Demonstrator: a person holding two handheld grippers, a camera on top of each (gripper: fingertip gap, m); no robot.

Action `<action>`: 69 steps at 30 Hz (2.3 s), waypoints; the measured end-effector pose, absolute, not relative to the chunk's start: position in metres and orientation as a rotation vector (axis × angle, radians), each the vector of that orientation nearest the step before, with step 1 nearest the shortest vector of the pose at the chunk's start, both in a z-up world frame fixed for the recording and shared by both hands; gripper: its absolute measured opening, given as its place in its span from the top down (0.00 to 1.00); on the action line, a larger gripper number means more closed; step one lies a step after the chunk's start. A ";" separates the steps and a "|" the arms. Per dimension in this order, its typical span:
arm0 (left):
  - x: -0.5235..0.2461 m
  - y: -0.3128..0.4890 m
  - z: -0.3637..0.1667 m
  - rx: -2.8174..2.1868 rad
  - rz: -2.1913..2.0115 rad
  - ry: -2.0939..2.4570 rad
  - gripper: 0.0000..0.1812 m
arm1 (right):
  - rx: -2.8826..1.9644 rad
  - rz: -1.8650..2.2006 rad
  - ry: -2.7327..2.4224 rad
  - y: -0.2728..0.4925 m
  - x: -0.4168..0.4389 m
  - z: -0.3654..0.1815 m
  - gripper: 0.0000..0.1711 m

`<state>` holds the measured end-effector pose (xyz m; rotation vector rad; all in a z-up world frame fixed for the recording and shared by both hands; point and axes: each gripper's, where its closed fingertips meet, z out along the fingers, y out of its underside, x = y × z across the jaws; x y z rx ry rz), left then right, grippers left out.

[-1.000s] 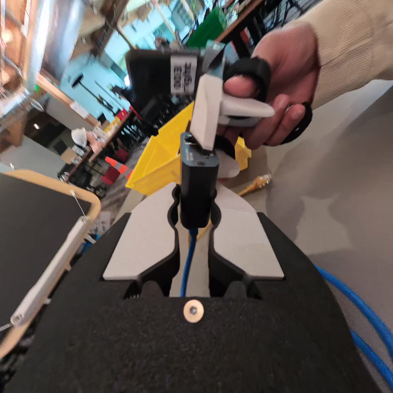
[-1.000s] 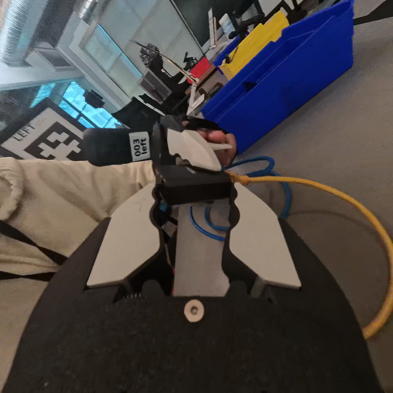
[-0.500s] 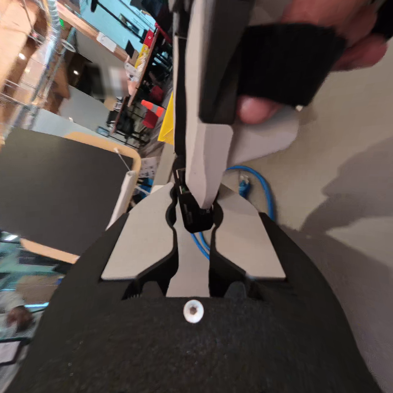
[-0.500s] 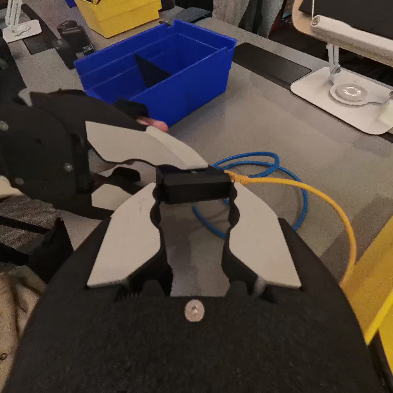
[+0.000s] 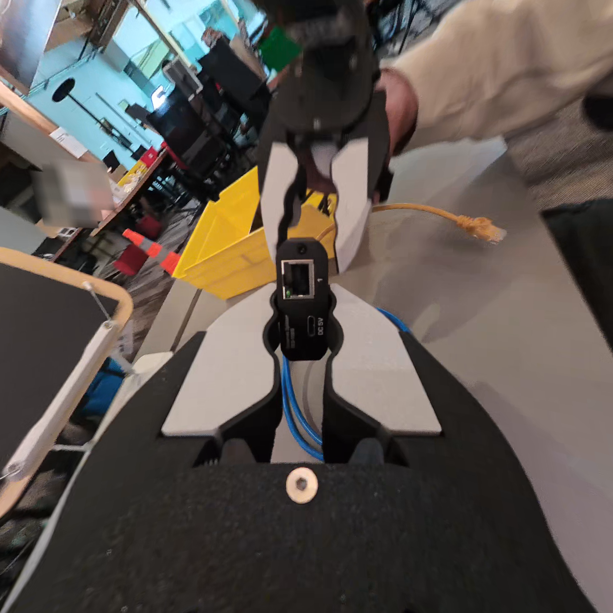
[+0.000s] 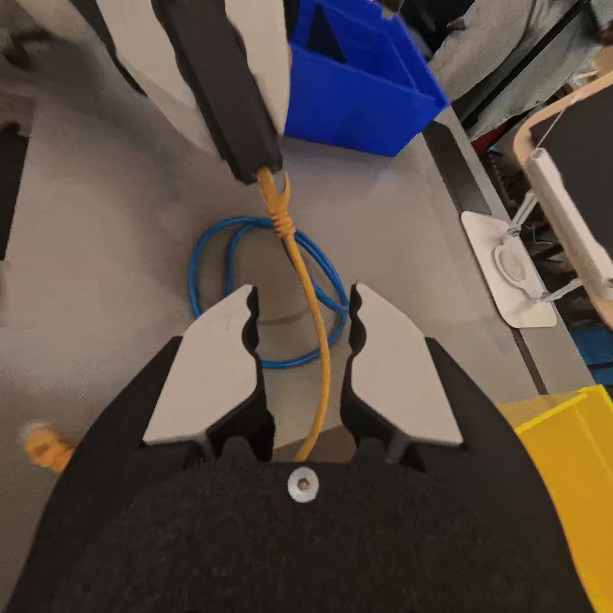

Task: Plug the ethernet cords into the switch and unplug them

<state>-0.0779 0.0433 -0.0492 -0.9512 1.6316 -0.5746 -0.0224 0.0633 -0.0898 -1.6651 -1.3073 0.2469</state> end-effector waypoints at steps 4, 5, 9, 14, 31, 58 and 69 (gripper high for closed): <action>-0.079 0.037 -0.044 -0.967 -0.673 1.622 0.87 | -1.710 0.143 -1.361 0.071 -0.026 -0.111 0.94; -0.080 0.044 -0.048 -0.998 -0.635 1.615 0.87 | -1.733 0.120 -1.369 0.072 -0.023 -0.112 0.95; -0.091 0.083 -0.076 -1.229 -0.550 1.588 0.85 | -1.783 -0.045 -1.325 0.077 -0.010 -0.093 0.96; -0.093 0.094 -0.084 -1.295 -0.405 1.607 0.76 | -1.777 -0.389 -1.389 0.073 -0.007 -0.087 0.97; -0.093 0.098 -0.090 -1.099 -0.057 1.643 0.87 | -1.555 -0.290 -1.372 0.065 -0.041 -0.057 0.97; -0.063 0.130 -0.111 -0.934 0.078 1.634 0.87 | -1.463 -0.347 -1.557 0.075 -0.057 -0.057 0.81; -0.077 0.132 -0.104 -0.920 0.066 1.573 0.87 | -1.403 -0.317 -1.655 0.109 -0.080 -0.087 0.91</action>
